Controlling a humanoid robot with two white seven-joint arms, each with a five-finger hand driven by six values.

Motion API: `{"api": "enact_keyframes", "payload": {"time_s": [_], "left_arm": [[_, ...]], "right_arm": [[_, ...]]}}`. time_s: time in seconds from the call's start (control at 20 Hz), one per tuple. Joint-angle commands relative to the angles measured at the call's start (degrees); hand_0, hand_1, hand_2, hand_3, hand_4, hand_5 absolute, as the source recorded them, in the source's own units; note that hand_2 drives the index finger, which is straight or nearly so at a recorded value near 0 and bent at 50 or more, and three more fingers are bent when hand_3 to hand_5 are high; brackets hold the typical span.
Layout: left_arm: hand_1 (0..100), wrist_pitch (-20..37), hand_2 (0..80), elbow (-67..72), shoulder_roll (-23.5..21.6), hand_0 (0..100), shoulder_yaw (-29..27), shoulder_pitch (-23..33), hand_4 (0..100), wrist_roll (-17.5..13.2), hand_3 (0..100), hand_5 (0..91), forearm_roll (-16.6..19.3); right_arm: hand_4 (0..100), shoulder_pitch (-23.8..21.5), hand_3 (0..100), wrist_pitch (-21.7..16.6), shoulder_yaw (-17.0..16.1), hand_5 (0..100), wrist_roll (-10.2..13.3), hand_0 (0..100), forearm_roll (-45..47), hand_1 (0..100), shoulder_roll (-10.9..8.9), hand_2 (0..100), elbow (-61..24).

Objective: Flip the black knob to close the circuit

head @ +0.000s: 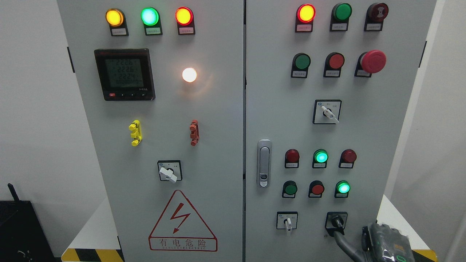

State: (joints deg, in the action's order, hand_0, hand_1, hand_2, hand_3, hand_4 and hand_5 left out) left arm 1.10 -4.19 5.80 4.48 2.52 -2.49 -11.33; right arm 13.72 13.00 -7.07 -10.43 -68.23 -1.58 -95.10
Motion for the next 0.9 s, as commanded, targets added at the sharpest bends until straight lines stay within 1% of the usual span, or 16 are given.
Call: {"api": "enact_keyframes", "payload": {"time_s": [0.0, 0.4, 0.6, 0.75, 0.85], "left_arm": [[56, 0.0, 0.0, 0.1, 0.0, 12, 0.0, -0.1, 0, 0.0, 0, 0.0, 0.2], [56, 0.0, 0.0, 0.0, -0.1, 12, 0.0, 0.0, 0, 0.0, 0, 0.0, 0.0], [56, 0.0, 0.0, 0.1, 0.0, 12, 0.0, 0.0, 0, 0.0, 0, 0.0, 0.0], [56, 0.0, 0.0, 0.1, 0.0, 12, 0.0, -0.1, 0, 0.0, 0, 0.0, 0.0], [56, 0.0, 0.0, 0.1, 0.0, 12, 0.0, 0.0, 0, 0.0, 0, 0.0, 0.0]], "right_arm": [[87, 0.4, 100, 0.2, -1.2, 92, 0.0, 0, 0.1, 7, -0.62, 91, 0.2], [87, 0.4, 100, 0.2, -1.1, 92, 0.0, 0, 0.1, 7, -0.53, 91, 0.0], [87, -0.7, 100, -0.1, 0.1, 92, 0.1, 0, 0.2, 7, 0.0, 91, -0.1], [87, -2.0, 100, 0.1, 2.7, 92, 2.2, 0, 0.2, 7, 0.35, 91, 0.1], [87, -2.6, 100, 0.1, 3.5, 92, 2.4, 0, 0.2, 7, 1.66, 91, 0.0]]}}
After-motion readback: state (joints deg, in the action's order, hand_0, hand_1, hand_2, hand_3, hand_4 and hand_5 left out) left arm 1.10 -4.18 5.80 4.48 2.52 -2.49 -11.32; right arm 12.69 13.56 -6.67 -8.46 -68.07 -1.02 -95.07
